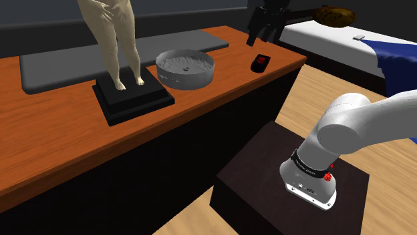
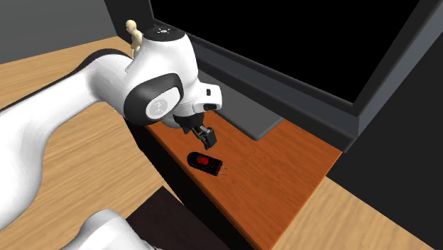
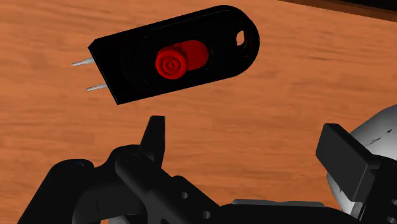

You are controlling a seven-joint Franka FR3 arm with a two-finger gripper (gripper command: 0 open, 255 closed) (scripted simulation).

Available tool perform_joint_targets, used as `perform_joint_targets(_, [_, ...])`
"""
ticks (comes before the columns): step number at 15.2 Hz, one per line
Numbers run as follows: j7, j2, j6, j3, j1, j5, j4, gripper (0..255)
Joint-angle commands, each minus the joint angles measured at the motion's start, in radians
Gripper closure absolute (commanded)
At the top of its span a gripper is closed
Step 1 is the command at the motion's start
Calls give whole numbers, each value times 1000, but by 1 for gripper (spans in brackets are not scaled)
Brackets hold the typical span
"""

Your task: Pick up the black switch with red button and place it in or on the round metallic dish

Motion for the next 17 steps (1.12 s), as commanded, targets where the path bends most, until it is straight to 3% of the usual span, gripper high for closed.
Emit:
perform_joint_targets(1, [0, 0, 0, 0, 0, 0, 0, 0])
perform_joint_targets(7, [842, 68, -87, 54, -365, 146, -8, 0])
perform_joint_targets(17, [837, 50, 7, 74, -362, 162, -119, 0])
